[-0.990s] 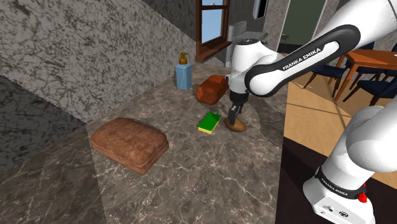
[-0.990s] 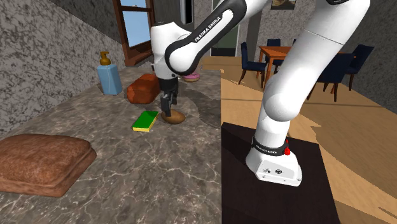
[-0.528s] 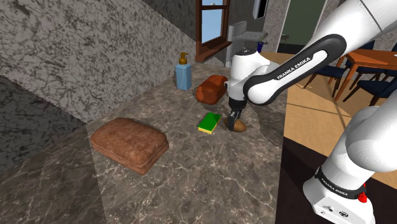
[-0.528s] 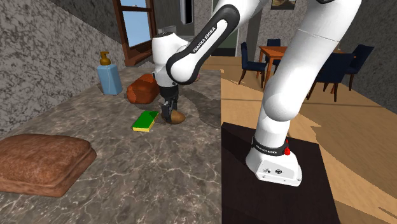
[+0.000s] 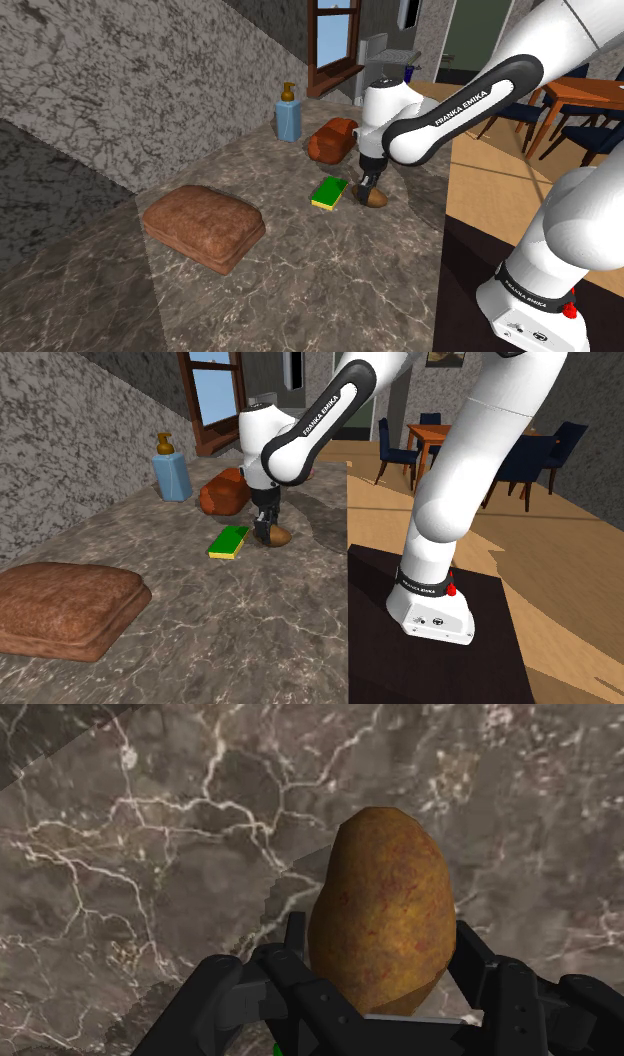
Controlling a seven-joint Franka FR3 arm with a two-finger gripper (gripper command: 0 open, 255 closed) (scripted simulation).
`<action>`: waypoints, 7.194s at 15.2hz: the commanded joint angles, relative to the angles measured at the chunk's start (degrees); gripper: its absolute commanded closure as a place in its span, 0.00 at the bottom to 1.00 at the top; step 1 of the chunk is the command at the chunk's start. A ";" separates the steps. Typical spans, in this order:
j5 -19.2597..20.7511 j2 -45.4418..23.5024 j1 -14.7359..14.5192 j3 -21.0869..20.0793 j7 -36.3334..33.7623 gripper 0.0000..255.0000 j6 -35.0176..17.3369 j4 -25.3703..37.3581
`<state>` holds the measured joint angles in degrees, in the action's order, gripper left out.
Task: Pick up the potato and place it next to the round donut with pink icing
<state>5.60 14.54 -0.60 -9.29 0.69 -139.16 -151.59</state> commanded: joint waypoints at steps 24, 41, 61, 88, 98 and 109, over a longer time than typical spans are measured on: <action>-2.23 8.20 -0.93 0.97 2.67 1.00 14.31 6.27; -0.06 10.67 2.70 7.91 12.23 1.00 21.73 11.97; 0.92 -6.97 12.72 27.54 41.10 1.00 18.73 29.24; -6.28 -22.77 16.13 31.25 51.41 1.00 3.39 29.23; -6.87 -23.88 16.26 31.12 51.76 1.00 1.74 28.62; -4.31 -18.87 15.54 31.45 49.98 0.00 8.29 30.49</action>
<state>0.92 -5.00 15.08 22.17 51.01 -131.70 -121.25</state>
